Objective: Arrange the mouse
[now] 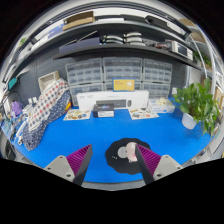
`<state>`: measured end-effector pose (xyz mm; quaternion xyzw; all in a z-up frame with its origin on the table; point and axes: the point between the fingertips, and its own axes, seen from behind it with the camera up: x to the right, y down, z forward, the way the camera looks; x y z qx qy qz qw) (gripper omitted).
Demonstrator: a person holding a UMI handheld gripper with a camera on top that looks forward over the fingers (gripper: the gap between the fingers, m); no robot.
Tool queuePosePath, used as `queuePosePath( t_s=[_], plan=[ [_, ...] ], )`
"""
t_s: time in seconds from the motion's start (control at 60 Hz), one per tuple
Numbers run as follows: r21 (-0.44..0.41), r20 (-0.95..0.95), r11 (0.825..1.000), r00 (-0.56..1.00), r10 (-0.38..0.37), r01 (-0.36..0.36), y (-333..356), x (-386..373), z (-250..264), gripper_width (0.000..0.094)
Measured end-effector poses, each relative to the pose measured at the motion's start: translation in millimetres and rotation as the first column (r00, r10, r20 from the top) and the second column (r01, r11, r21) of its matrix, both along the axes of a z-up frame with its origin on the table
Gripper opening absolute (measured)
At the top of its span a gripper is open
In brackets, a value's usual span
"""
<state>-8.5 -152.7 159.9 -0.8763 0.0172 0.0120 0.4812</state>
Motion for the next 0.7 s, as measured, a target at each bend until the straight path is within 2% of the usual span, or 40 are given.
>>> queuePosePath(
  t_s=[0.4,0.7],
  plan=[
    [0.06,0.009,0.994,0.995,0.096,-0.096,-101.0,-25.0,33.9,0.0858],
    [0.082,0.015,0.991,0.995,0.103,-0.104,-135.0,-27.0,50.9,0.0856]
  ],
)
